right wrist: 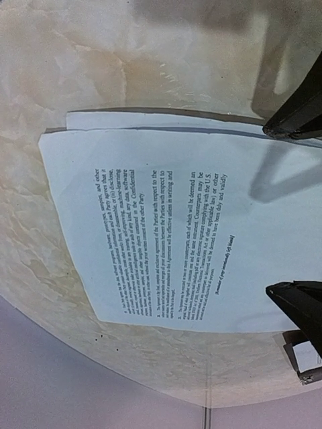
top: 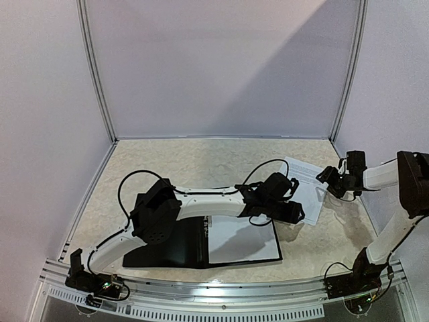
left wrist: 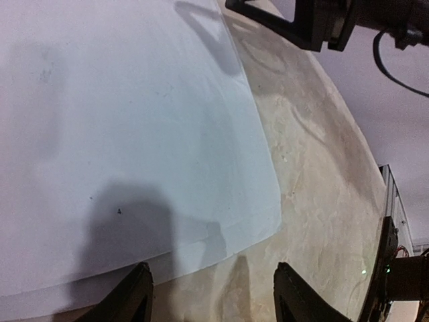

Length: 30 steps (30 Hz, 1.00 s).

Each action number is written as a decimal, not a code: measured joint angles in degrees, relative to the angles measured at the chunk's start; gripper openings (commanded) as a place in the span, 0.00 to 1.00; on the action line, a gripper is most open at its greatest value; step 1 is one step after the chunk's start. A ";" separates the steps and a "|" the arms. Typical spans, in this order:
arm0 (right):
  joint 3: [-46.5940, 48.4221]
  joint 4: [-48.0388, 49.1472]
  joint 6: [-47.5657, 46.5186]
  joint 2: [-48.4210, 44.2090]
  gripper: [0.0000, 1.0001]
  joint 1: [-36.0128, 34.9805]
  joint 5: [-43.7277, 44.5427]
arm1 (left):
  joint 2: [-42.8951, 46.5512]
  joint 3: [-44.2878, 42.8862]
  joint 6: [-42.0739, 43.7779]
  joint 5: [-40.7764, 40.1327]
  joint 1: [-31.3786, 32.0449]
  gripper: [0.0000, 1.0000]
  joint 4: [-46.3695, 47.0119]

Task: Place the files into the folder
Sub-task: Pick up the file from the corner of the board.

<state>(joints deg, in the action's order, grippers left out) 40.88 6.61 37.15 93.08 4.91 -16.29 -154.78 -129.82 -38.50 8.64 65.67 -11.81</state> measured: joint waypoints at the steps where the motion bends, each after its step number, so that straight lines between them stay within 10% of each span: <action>1: 0.00 0.13 0.02 0.52 0.72 0.00 0.00 | 0.00 0.00 -0.11 0.02 0.00 0.62 0.00; 30: 0.81 6.84 1.62 6.80 0.69 -0.20 -9.57 | -0.13 0.00 -0.57 1.49 -0.28 0.61 0.44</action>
<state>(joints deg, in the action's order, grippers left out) 41.69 13.45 38.76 99.88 4.71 -25.87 -154.91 -129.82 -39.07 10.13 65.39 -11.38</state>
